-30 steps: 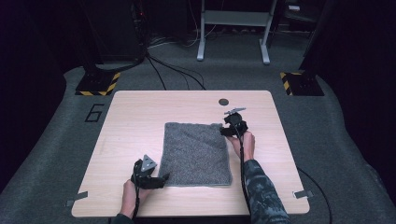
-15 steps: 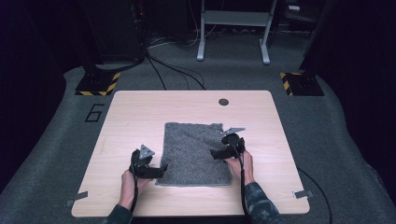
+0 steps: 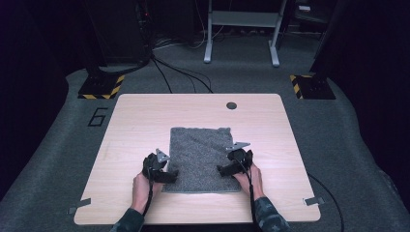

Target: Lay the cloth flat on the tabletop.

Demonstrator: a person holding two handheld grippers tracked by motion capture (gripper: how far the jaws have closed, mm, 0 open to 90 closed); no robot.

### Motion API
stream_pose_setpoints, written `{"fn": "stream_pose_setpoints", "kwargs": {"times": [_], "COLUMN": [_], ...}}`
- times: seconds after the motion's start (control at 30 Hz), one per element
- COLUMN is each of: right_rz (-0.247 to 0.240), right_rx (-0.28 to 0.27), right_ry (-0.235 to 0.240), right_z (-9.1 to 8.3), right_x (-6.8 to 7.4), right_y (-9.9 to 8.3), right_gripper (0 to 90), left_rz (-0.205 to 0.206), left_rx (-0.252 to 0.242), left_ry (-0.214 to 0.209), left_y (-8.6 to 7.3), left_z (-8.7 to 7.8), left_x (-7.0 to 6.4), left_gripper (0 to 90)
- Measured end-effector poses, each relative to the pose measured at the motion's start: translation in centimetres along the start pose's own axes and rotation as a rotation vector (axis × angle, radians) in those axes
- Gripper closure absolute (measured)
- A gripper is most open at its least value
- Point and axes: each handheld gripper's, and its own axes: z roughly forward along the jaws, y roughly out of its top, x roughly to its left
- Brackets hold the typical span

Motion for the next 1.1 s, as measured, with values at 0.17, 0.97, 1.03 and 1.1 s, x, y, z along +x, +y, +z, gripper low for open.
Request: {"fn": "stream_pose_setpoints", "kwargs": {"times": [0.17, 0.97, 1.03, 1.1], "right_rz": [-0.002, 0.008, 0.007, 0.013], "right_rx": [-0.032, -0.041, -0.042, -0.041], "right_ry": [0.002, -0.015, -0.014, -0.016], "right_z": [-0.3, -1.1, -1.1, -1.1], "right_x": [-0.4, 0.1, 0.1, 0.1], "right_y": [-0.8, -1.8, -1.7, -1.7], "right_gripper": [0.0, 0.4, 0.4, 0.3], "left_rz": [-0.035, -0.067, -0.067, -0.062], "left_rx": [-0.024, -0.097, -0.095, -0.084], "left_ry": [-0.023, -0.025, -0.028, -0.034], "left_y": [-0.7, -2.2, -2.2, -2.1], "left_z": [-0.2, -0.5, -0.6, -0.6], "left_x": [-0.3, -0.5, -0.5, -0.4], "left_gripper": [11.9, 12.1, 12.2, 11.9]}}
